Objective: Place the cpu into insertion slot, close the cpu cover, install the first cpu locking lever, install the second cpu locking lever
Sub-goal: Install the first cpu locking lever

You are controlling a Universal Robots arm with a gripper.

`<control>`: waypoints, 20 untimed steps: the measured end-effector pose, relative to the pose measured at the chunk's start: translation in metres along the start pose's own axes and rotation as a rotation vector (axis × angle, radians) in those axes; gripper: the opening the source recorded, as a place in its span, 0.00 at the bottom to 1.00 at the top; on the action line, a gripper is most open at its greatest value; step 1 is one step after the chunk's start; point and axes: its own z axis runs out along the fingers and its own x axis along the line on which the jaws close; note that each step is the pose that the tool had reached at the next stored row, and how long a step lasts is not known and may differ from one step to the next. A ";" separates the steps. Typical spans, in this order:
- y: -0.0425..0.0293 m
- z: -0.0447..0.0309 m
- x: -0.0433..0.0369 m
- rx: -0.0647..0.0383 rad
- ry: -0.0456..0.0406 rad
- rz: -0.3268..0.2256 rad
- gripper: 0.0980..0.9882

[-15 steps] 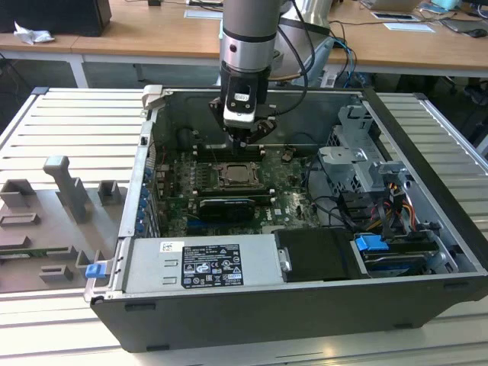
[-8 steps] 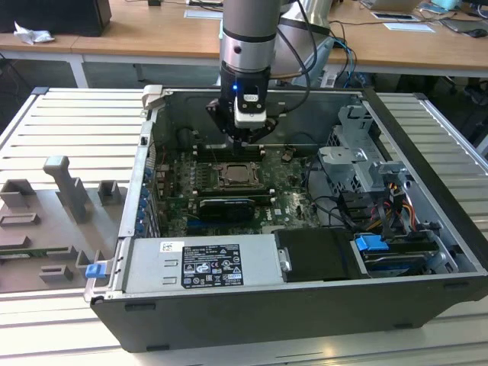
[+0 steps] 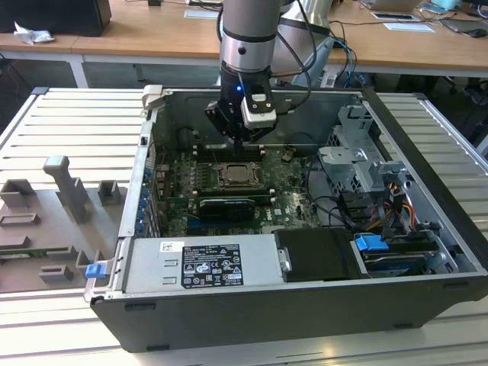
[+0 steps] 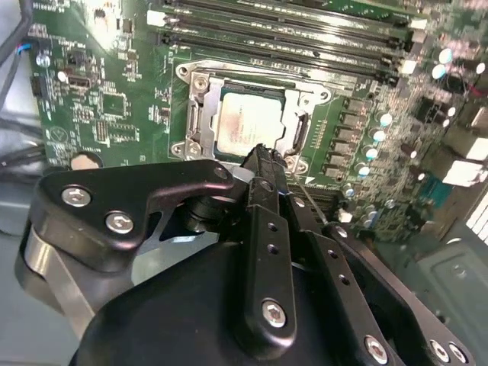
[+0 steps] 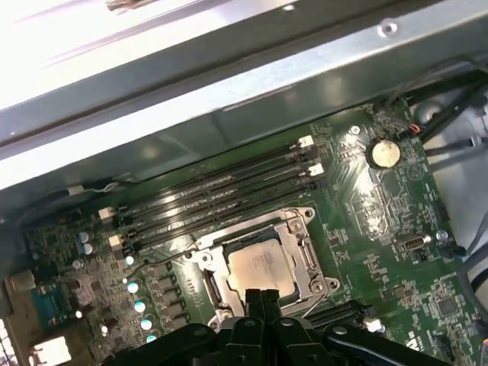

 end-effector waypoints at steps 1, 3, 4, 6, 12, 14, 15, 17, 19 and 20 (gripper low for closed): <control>0.0000 0.0000 0.0000 0.000 0.0000 -0.015 0.01; 0.0000 0.0000 0.0000 0.001 0.0001 -0.050 0.01; 0.0000 0.0000 0.0000 0.001 0.0002 -0.068 0.01; 0.0000 0.0000 0.0000 0.001 0.0003 -0.098 0.01; 0.0000 0.0000 0.0002 0.002 0.0003 -0.174 0.01; -0.0005 0.0001 0.0015 -0.002 0.0004 -0.178 0.01; -0.0006 0.0001 0.0020 -0.003 0.0005 -0.183 0.01; -0.0007 0.0001 0.0020 -0.002 0.0008 -0.224 0.01; -0.0007 0.0001 0.0020 -0.002 0.0009 -0.272 0.01; -0.0007 0.0001 0.0020 -0.002 0.0010 -0.294 0.01</control>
